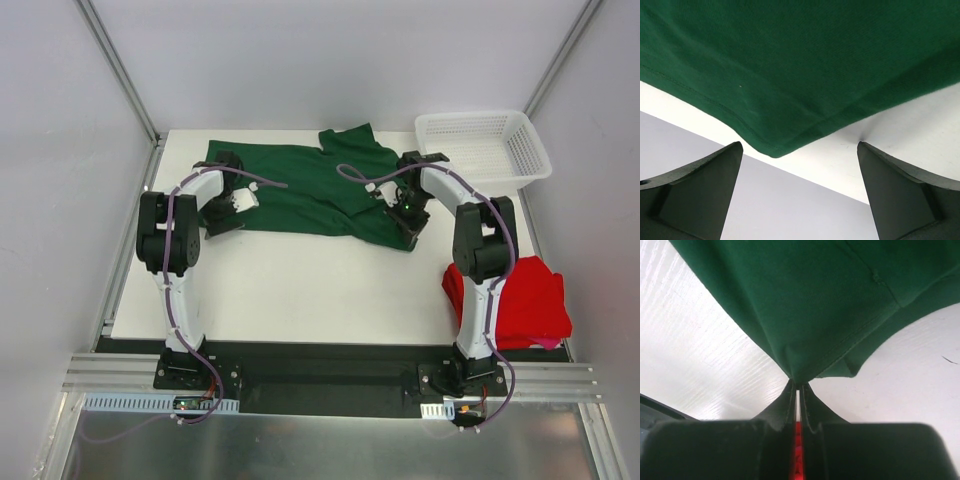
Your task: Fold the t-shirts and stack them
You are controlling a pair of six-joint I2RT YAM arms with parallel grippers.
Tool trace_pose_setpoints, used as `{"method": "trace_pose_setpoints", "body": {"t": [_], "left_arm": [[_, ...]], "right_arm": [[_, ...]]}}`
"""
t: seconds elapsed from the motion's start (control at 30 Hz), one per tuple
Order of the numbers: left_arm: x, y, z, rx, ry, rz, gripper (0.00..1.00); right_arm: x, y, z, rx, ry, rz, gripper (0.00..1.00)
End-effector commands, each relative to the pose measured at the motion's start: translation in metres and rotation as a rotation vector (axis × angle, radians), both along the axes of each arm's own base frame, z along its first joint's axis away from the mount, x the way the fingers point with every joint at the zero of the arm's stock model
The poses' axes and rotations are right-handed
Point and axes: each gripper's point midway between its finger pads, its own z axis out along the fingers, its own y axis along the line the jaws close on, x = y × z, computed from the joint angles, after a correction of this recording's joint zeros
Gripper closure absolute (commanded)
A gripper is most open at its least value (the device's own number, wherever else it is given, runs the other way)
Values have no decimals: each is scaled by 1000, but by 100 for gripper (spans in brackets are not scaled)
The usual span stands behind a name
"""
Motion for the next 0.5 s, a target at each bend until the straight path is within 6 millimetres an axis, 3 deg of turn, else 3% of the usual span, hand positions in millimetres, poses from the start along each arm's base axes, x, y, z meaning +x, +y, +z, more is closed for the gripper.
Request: {"method": "trace_pose_setpoints", "body": {"t": [0.0,0.07,0.17,0.2,0.23,0.3,0.33,0.37,0.47], "left_arm": [[5,0,0,-5,3,13,1],[10,4,-2,0,2,23,2],[15,11,-3,3,-4,42,22],[15,13,-3,3,-4,46,32],[16,16,-3,6,-5,50,50],[16,18,-4,9,-2,48,74],[15,19,-4,11,1,50,95],[14,20,-4,11,3,51,100],[13,20,-5,13,6,51,100]], "right_arm": [[5,-3,31,10,-40,6,99],[3,-2,31,15,-34,7,99],[4,-2,33,17,-36,6,99],[3,-1,33,18,-36,7,99],[3,-1,33,19,-33,9,99],[2,-1,32,19,-31,7,99],[2,-2,32,17,-30,7,99],[2,-2,32,17,-32,7,99],[1,-2,31,17,-26,9,99]]}}
